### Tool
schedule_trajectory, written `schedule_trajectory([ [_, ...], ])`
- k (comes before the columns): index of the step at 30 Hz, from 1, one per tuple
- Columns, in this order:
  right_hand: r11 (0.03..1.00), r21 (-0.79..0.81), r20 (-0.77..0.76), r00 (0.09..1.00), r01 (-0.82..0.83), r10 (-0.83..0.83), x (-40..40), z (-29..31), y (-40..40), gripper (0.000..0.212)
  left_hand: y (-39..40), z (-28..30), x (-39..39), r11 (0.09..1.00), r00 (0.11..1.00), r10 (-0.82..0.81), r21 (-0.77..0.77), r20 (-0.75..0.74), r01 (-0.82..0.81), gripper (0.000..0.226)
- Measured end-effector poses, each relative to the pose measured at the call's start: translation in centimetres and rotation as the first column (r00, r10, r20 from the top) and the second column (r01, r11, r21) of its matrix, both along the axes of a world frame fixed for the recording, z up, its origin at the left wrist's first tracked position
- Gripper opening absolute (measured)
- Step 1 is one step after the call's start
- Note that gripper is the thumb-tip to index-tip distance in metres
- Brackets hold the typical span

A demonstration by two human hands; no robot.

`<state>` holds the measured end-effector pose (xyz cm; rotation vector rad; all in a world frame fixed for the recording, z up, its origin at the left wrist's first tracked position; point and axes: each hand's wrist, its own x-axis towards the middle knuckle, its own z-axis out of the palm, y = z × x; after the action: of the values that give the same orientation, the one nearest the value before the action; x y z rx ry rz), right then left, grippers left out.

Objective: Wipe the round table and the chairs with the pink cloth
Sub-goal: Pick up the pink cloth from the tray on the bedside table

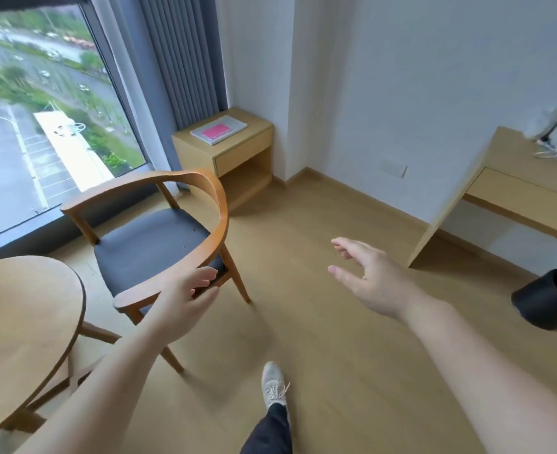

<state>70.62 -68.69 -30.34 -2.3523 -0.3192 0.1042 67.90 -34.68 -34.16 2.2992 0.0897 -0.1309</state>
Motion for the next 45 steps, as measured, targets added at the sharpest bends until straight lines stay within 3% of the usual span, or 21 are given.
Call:
schedule_trajectory([
  [7,0.994,-0.11,-0.09,0.996,-0.024,0.014,17.2,-2.5,-2.8,0.052,-1.9,-0.3,19.2,1.0,1.0,0.009,-0.017,0.012,-0.009,0.029],
  [17,0.986,-0.163,-0.051,0.998,-0.042,0.034,40.1,-1.3,-6.1,0.053,-4.4,2.0,41.6,0.999,0.999,-0.025,0.047,0.022,0.024,0.031],
  [30,0.924,-0.175,-0.014,0.939,-0.34,0.343,74.0,-0.2,-8.7,0.052,-10.6,0.3,63.7,0.97,0.97,0.242,-0.005,0.028,-0.242,0.028],
  [36,0.842,-0.222,-0.032,0.867,-0.492,0.498,85.3,0.3,-5.9,0.052,-11.1,-0.1,70.6,0.932,0.932,0.362,-0.019,0.001,-0.362,0.031],
  [45,0.731,-0.296,-0.062,0.776,-0.615,0.627,101.8,-1.8,4.0,0.053,-3.6,-3.3,83.9,0.865,0.865,0.502,-0.016,0.02,-0.502,0.027],
])
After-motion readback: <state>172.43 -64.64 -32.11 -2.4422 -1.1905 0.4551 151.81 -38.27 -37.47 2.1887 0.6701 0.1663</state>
